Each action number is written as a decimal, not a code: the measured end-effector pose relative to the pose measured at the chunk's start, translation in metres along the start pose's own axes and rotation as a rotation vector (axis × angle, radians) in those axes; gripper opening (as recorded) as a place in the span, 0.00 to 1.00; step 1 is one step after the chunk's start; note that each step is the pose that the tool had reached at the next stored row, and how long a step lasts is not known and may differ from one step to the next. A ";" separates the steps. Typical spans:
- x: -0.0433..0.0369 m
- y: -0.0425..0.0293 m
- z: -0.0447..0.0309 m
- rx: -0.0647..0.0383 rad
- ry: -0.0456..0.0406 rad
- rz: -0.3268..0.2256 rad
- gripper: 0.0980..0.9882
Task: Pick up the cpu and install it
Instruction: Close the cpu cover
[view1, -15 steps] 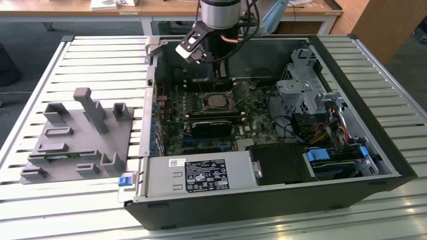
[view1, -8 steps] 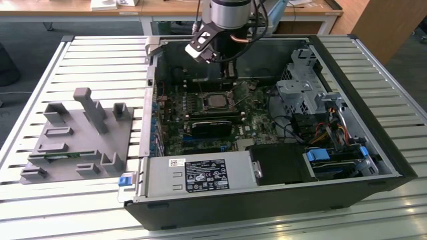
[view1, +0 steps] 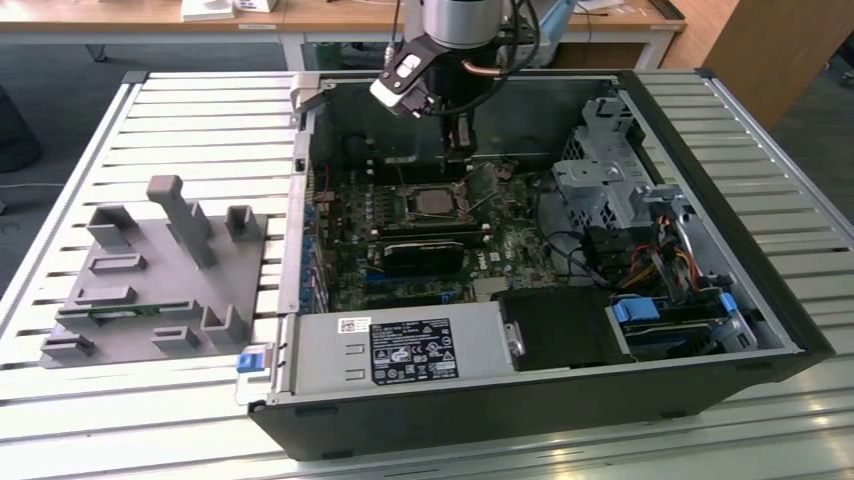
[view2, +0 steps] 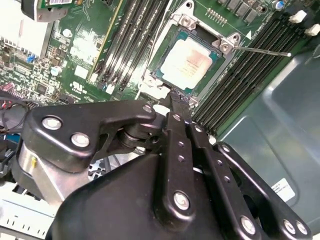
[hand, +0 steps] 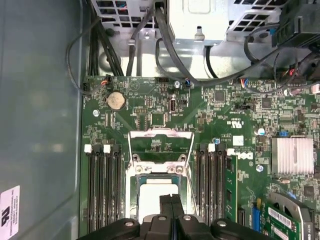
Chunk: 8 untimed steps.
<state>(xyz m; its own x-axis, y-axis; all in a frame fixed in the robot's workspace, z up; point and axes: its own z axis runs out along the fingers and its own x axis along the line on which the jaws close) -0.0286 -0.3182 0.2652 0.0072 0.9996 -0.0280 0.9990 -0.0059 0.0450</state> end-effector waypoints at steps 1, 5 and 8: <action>0.0000 0.0006 0.0000 0.000 0.0001 0.000 0.01; 0.0001 0.0102 0.0004 0.005 -0.0002 0.000 0.01; 0.0001 0.0199 0.0011 0.010 0.0001 -0.001 0.01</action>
<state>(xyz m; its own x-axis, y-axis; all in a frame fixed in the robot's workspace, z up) -0.0087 -0.3182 0.2649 0.0059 0.9996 -0.0279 0.9994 -0.0050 0.0345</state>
